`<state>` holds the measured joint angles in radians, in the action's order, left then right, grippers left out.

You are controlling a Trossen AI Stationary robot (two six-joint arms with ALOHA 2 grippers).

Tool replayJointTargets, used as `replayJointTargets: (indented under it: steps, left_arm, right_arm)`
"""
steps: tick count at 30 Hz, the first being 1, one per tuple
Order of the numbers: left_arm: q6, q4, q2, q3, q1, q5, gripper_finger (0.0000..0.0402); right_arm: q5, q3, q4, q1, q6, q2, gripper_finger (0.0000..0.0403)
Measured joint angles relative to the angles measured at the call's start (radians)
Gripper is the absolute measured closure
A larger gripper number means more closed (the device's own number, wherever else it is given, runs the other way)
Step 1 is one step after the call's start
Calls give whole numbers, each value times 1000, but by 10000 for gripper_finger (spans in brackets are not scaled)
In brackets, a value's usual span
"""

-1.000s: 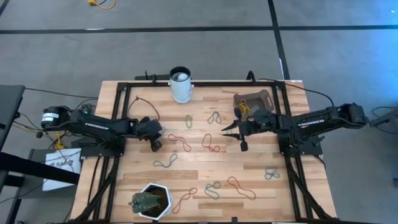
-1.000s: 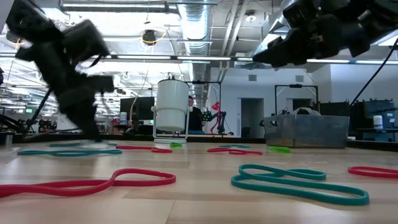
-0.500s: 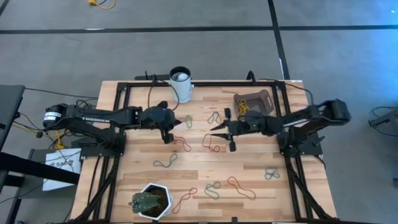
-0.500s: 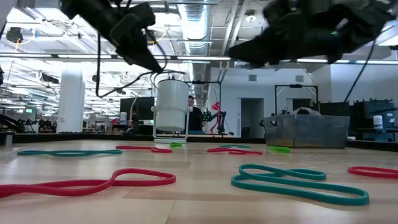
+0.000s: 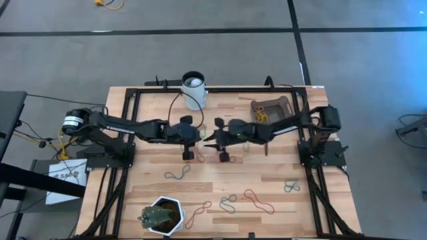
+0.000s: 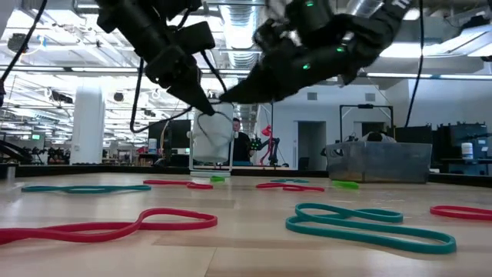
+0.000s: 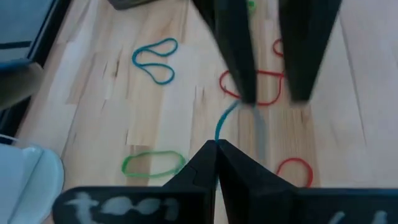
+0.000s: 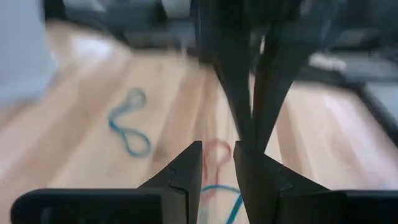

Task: Pick and place items into bin
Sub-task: Put the blue rubber band into the bin

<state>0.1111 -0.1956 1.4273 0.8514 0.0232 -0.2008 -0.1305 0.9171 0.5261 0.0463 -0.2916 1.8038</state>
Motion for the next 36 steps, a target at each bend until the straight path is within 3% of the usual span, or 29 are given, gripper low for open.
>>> replayJointTargets:
  steps: [3, 9, 21, 28, 36]
  left_arm:
    - [18, 21, 0, 4, -3, -6, 401]
    - [20, 22, -8, 4, -3, -33, 401]
    - [8, -39, -7, 5, -4, -42, 401]
    - [7, -46, -7, 5, -4, -29, 401]
    - [-14, -60, -7, 5, -4, -33, 401]
  right_arm:
    - [58, 61, -99, -2, -5, 36, 313]
    - [77, 115, -114, -2, -6, 65, 313]
    - [154, 119, -230, -19, -5, 53, 315]
    - [280, 119, -248, -26, -8, 53, 315]
    - [286, 119, -249, -39, -23, 53, 315]
